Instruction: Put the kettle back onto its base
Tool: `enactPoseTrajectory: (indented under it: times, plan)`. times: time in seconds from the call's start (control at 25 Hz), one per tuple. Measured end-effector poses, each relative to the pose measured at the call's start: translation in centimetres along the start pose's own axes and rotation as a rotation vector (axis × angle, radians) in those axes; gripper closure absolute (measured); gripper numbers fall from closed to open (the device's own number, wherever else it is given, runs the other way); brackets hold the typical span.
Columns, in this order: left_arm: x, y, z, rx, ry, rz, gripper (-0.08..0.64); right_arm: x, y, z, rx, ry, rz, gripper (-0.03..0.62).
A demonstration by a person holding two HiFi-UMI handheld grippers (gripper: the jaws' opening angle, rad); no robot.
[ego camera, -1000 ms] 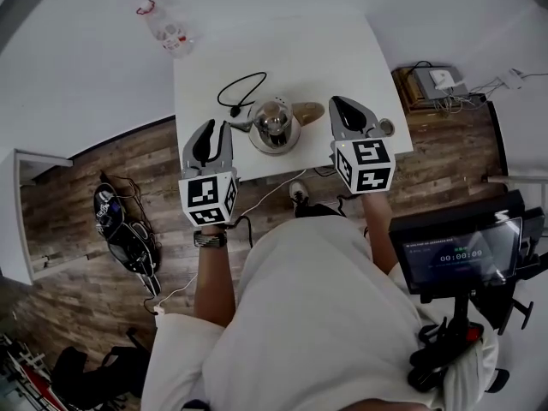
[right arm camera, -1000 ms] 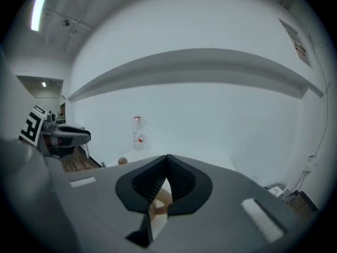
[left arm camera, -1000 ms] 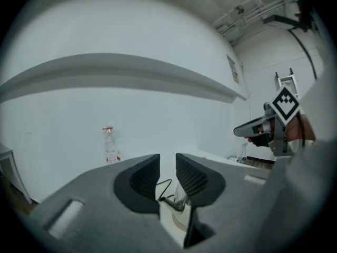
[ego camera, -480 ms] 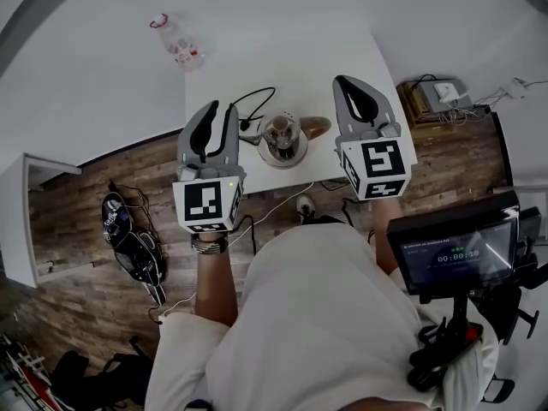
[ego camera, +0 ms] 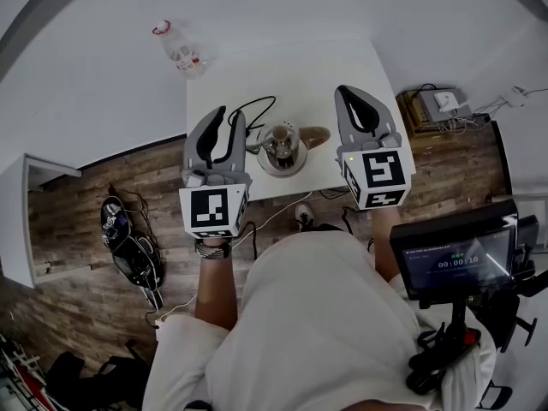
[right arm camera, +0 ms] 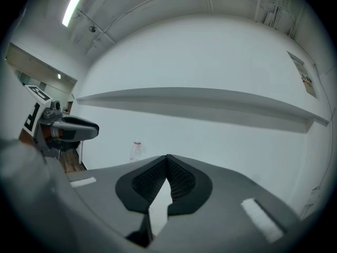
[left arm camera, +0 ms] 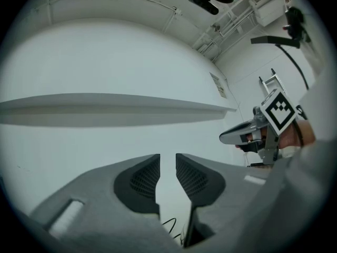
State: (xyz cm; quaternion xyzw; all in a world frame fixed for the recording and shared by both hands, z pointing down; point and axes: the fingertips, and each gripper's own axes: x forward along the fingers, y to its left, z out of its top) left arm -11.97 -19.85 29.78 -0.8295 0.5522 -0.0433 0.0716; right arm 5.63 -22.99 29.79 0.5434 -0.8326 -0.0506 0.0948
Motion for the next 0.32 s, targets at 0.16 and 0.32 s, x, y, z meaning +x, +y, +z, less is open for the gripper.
enactPoseTrajectory:
  times: [0.16,0.32]
  plan:
    - [-0.14,0.03,-0.25,-0.004,0.003,0.006,0.462,-0.01,-0.08,0.01,0.007,-0.003,0.001,0.589]
    - [-0.38,0.0,-0.65,-0.006,0.009,0.012,0.462,-0.06,-0.03,-0.07,0.014,-0.004,0.005,0.589]
